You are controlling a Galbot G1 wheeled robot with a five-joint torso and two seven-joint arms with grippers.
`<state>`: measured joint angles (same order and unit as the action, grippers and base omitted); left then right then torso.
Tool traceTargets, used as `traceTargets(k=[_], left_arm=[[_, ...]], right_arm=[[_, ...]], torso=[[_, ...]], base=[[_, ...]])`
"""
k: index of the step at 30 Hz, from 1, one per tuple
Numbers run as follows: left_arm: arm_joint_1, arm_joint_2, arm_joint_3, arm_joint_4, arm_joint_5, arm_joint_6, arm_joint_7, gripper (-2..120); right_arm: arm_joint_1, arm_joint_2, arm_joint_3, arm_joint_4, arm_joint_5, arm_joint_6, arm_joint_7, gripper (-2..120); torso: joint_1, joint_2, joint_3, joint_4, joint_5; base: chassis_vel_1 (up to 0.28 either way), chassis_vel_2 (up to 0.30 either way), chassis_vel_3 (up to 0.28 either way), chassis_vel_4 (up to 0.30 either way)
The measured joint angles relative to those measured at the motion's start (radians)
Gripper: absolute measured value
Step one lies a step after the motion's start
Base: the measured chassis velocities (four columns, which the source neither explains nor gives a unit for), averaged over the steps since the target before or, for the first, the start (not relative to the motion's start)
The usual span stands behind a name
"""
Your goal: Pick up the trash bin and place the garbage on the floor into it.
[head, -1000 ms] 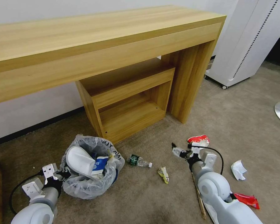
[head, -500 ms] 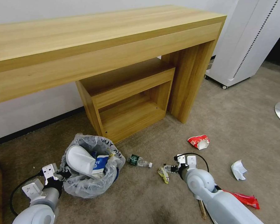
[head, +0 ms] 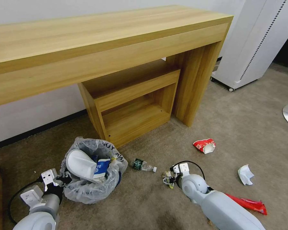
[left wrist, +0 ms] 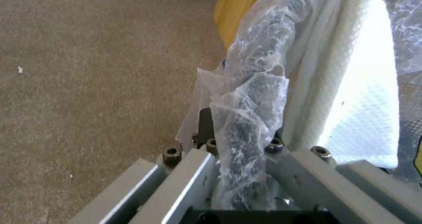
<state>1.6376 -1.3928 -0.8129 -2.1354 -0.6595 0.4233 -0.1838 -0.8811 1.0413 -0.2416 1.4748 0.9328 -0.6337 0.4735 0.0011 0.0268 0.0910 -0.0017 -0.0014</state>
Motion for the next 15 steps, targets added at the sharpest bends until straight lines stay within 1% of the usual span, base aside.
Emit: traceTargets(k=[5, 15], left_arm=[[0.001, 0.0, 0.0, 0.0, 0.0, -0.004, 0.0, 1], [-0.003, 0.003, 0.003, 0.001, -0.006, -0.007, 0.001, 1]], right_arm=[[-0.001, 0.006, -0.004, -0.012, -0.008, 0.008, -0.003, 100], [0.023, 0.037, -0.035, -0.082, -0.038, 0.054, -0.018, 99]], torso=[[0.0, 0.0, 0.0, 0.0, -0.0001], [0.0, 0.0, 0.0, 0.0, 0.0]], base=[[0.0, 0.0, 0.0, 0.0], [0.0, 0.0, 0.0, 0.0]])
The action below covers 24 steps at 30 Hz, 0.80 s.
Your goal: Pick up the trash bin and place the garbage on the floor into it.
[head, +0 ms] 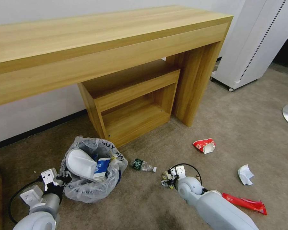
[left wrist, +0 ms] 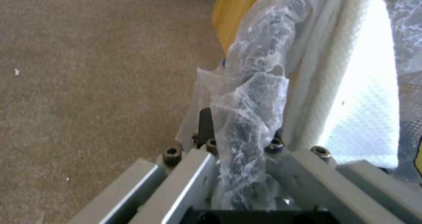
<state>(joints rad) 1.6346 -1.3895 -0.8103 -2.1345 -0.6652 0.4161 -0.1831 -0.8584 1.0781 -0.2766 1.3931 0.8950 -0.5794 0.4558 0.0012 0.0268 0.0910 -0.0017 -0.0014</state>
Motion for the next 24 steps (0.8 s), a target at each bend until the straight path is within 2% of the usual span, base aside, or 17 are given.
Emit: traceTargets(k=[5, 10, 24], left_arm=[[0.002, 0.0, 0.0, 0.0, 0.0, -0.001, 0.0, 1], [0.003, 0.0, 0.001, -0.002, 0.0, -0.001, 0.001, 1], [0.003, -0.001, 0.004, -0.007, 0.0, -0.005, 0.001, 1]], right_arm=[[0.004, 0.004, -0.003, -0.01, -0.011, 0.013, -0.005, 99], [0.006, 0.014, -0.01, -0.028, -0.034, 0.029, -0.01, 87], [0.016, 0.044, -0.025, -0.072, -0.056, 0.062, -0.017, 82]], torso=[[0.0, 0.0, 0.0, 0.0, 0.0], [0.0, 0.0, 0.0, -0.0001, 0.0], [0.0, 0.0, 0.0, 0.0, 0.0001]], base=[[0.0, 0.0, 0.0, 0.0], [0.0, 0.0, 0.0, 0.0], [0.0, 0.0, 0.0, 0.0]])
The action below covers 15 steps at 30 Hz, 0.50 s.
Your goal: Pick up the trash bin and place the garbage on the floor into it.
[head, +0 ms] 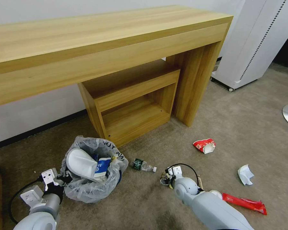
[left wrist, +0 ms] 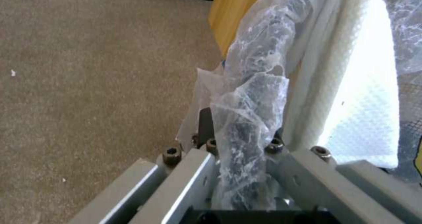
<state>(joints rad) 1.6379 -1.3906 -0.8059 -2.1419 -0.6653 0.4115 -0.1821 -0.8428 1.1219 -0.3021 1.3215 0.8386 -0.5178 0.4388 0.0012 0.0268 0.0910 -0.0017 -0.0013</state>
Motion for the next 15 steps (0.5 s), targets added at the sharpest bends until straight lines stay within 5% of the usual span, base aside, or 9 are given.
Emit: traceTargets(k=[15], left_arm=[[-0.001, 0.003, -0.001, 0.013, 0.0, -0.01, -0.001, 1]], right_arm=[[-0.03, 0.0, 0.005, -0.018, -0.041, 0.032, -0.003, 27]], torso=[[0.0, 0.0, 0.0, 0.0, 0.0]], base=[[0.0, 0.0, 0.0, 0.0]])
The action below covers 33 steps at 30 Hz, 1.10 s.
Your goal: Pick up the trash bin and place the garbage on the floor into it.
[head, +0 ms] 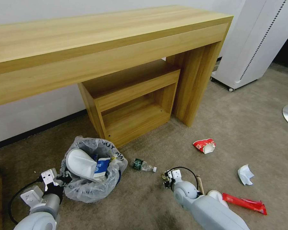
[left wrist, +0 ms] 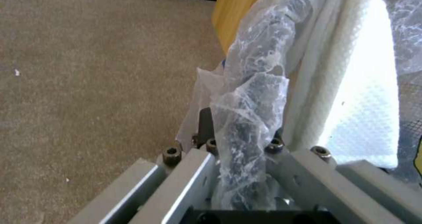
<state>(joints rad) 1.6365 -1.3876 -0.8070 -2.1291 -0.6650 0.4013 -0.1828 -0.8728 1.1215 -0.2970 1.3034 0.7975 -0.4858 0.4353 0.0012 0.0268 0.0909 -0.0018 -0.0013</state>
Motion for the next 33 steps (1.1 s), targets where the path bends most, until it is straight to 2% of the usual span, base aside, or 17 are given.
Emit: traceTargets(k=[6, 12, 16, 18, 20, 22, 24, 26, 28, 30, 32, 33], left_arm=[[-0.001, -0.002, 0.002, 0.009, 0.002, -0.005, 0.0, 1], [-0.003, -0.002, 0.003, 0.011, 0.003, -0.006, 0.0, 1], [-0.003, 0.003, 0.003, 0.012, 0.002, -0.005, -0.002, 1], [-0.002, 0.009, 0.0, 0.011, -0.002, -0.002, -0.004, 1], [-0.002, 0.01, -0.001, 0.011, -0.003, -0.002, -0.004, 1], [-0.001, 0.013, -0.002, 0.008, -0.006, 0.0, -0.005, 1], [-0.001, 0.013, -0.002, 0.007, -0.006, 0.001, -0.005, 1], [0.0, 0.014, -0.002, 0.006, -0.006, 0.003, -0.006, 1], [0.001, 0.014, -0.002, 0.005, -0.006, 0.004, -0.006, 1], [0.006, 0.01, -0.001, -0.002, -0.005, 0.006, -0.006, 1], [0.008, 0.008, -0.001, -0.004, -0.005, 0.006, -0.006, 1], [0.015, 0.001, -0.003, -0.014, -0.003, 0.007, -0.006, 1]], right_arm=[[-0.011, -0.002, 0.006, -0.002, -0.018, 0.021, -0.006, 4], [-0.03, -0.009, 0.017, 0.009, -0.037, 0.047, -0.023, 0], [-0.055, -0.038, 0.046, 0.059, -0.035, 0.103, -0.056, 0], [-0.082, -0.073, 0.09, 0.139, -0.025, 0.19, -0.109, 0], [-0.087, -0.082, 0.1, 0.16, -0.027, 0.216, -0.124, 0], [-0.11, -0.11, 0.151, 0.266, -0.06, 0.326, -0.192, 0], [-0.114, -0.116, 0.163, 0.298, -0.068, 0.351, -0.207, 0], [-0.119, -0.135, 0.191, 0.421, -0.07, 0.435, -0.27, 0], [-0.116, -0.14, 0.192, 0.45, -0.066, 0.461, -0.293, 0], [-0.082, -0.155, 0.172, 0.538, -0.037, 0.54, -0.383, 0], [-0.069, -0.158, 0.158, 0.555, -0.026, 0.554, -0.401, 0], [-0.03, -0.164, 0.117, 0.591, 0.011, 0.58, -0.446, 0]], torso=[[0.0, 0.0, 0.0, 0.0, 0.0], [0.0, 0.0, 0.0, 0.0, 0.0001], [0.0, 0.0, 0.0, 0.0, 0.0], [0.0, 0.0, 0.0, -0.0001, 0.0001], [0.0, 0.0, 0.0, 0.0, 0.0], [0.0, 0.0, 0.0, -0.0001, 0.0001], [0.0, 0.0, 0.0, -0.0001, 0.0001], [0.0, 0.0, 0.0, 0.0, 0.0], [0.0, 0.0, 0.0, 0.0, -0.0001], [0.0, 0.0, 0.0, -0.0001, -0.0001], [0.0, 0.0, 0.0, -0.0001, -0.0002], [0.0, 0.0, 0.0, 0.0, 0.0]], base=[[0.0, 0.0, 0.0, 0.0], [0.0, 0.0, 0.0, 0.0], [0.0, 0.0, 0.0, 0.0], [0.0, 0.0, 0.0, 0.0], [0.0, 0.0, 0.0, 0.0], [0.0, 0.0, 0.0, 0.0], [0.0, 0.0, 0.0, 0.0], [0.0, 0.0, 0.0, 0.0], [0.0, 0.0, 0.0, 0.0], [0.0, 0.0, 0.0, 0.0], [0.0, 0.0, 0.0, 0.0], [0.0, 0.0, 0.0, 0.0]])
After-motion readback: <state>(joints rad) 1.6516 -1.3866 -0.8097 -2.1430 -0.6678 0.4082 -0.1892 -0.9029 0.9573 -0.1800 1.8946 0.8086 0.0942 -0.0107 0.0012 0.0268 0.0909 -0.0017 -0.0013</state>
